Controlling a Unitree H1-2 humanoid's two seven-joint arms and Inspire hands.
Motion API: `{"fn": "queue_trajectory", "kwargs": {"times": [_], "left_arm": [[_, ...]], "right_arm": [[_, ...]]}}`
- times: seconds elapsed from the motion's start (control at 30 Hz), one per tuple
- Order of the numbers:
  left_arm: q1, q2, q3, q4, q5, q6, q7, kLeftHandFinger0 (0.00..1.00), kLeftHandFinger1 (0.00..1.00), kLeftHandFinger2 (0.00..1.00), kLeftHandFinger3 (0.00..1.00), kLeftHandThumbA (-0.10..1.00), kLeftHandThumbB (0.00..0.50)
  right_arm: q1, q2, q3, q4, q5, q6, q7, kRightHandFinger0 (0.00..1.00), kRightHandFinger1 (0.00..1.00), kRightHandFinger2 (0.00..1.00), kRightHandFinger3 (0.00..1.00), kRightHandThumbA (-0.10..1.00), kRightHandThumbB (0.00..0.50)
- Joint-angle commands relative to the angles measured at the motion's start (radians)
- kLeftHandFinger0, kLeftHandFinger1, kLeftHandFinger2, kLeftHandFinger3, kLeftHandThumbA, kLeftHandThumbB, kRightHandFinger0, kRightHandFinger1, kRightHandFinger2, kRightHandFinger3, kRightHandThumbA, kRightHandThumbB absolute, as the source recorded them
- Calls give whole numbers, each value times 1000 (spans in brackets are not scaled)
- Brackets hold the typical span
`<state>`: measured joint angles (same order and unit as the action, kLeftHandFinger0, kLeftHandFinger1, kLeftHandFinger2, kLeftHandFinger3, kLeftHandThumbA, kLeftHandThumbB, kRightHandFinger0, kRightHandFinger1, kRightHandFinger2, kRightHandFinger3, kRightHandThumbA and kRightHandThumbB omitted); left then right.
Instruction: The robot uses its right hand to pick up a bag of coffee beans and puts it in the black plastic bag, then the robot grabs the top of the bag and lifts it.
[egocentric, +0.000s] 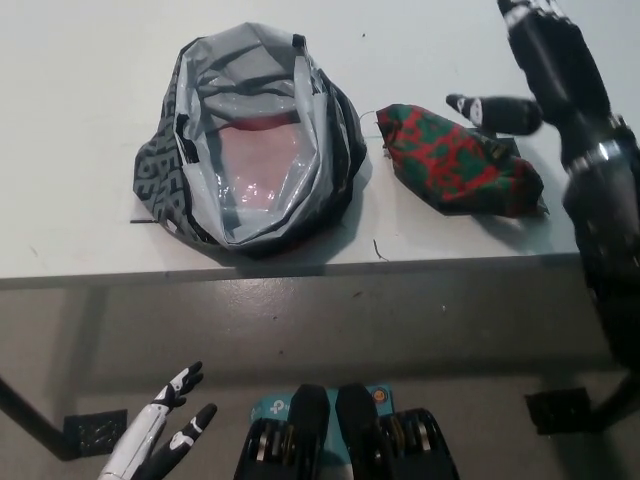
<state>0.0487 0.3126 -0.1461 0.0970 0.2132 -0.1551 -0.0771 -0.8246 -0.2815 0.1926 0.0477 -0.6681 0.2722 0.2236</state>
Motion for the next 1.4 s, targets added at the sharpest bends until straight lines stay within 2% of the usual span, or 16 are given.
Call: {"fn": "queue_trajectory", "kwargs": {"times": [0.0, 0.3, 0.33, 0.87, 1.37], "left_arm": [[-17, 16, 8, -54, -5, -54, -18, 1000, 1000, 1000, 1000, 931, 146], [-26, 18, 10, -48, -3, -64, -25, 1000, 1000, 1000, 1000, 939, 147], [-27, 18, 10, -47, -1, -68, -24, 1000, 1000, 1000, 1000, 942, 146], [-31, 15, 12, -39, 3, -80, -31, 1000, 1000, 1000, 1000, 964, 136], [-31, 13, 13, -35, -2, -85, -32, 1000, 1000, 1000, 1000, 950, 132]], "right_arm": [[-187, -8, 17, 164, -58, 198, 221, 1000, 1000, 1000, 1000, 879, 500], [-221, 51, 24, 382, -37, 198, 240, 1000, 1000, 1000, 1000, 951, 500], [-224, 53, 43, 414, -35, 198, 246, 1000, 1000, 1000, 1000, 999, 500], [-198, 89, 115, 490, 0, 198, 218, 1000, 1000, 1000, 1000, 1000, 500], [-214, 74, 144, 510, -75, 198, 200, 1000, 1000, 1000, 1000, 1000, 500]]}}
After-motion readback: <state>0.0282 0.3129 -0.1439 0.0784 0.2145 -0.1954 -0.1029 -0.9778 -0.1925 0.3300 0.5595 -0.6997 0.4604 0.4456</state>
